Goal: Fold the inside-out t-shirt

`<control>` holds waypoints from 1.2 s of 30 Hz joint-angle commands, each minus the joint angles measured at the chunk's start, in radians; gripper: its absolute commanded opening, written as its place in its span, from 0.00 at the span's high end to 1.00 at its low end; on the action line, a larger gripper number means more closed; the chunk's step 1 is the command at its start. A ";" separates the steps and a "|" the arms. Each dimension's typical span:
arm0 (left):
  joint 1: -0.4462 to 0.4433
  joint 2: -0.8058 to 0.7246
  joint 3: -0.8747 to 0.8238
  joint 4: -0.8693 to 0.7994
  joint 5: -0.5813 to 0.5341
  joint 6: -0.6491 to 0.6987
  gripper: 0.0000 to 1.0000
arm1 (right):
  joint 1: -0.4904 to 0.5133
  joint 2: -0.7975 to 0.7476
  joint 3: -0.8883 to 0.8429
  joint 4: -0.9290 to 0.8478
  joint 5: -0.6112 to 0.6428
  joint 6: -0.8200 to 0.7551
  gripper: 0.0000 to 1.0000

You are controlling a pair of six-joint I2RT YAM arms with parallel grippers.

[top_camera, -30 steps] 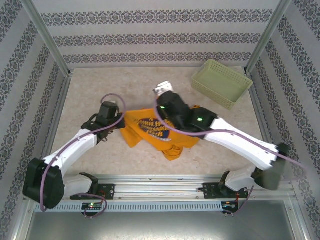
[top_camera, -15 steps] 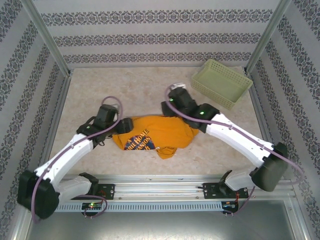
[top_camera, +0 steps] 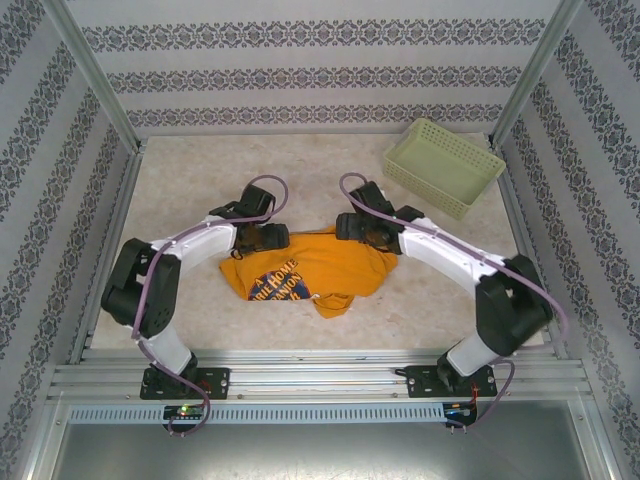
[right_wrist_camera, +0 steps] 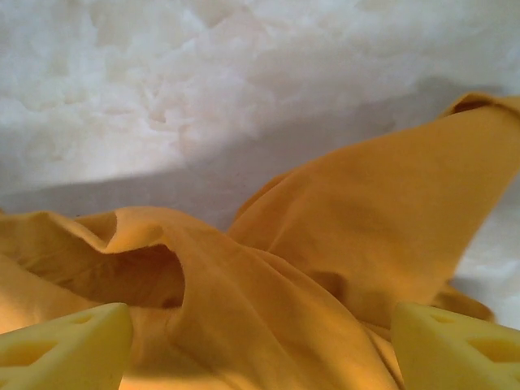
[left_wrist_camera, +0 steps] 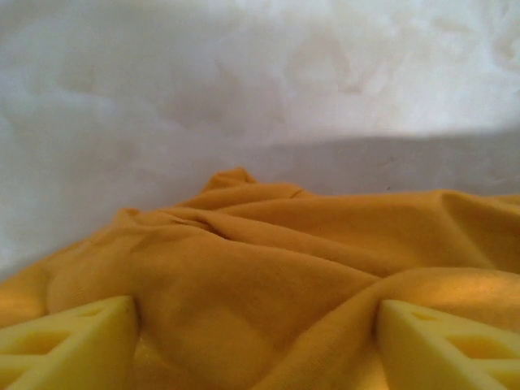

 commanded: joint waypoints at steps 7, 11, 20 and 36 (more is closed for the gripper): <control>-0.002 -0.071 -0.106 0.134 0.168 -0.037 0.77 | 0.003 0.104 0.040 0.043 -0.100 0.014 0.47; 0.000 -0.098 -0.079 0.115 0.134 -0.027 1.00 | 0.005 0.092 0.062 0.047 -0.102 -0.001 0.80; 0.014 -0.125 0.116 0.039 0.098 -0.014 1.00 | 0.007 0.074 0.292 -0.084 -0.037 -0.107 1.00; -0.014 -0.682 -0.477 0.406 0.136 -0.017 0.96 | 0.210 -0.514 -0.297 0.008 0.186 -0.103 1.00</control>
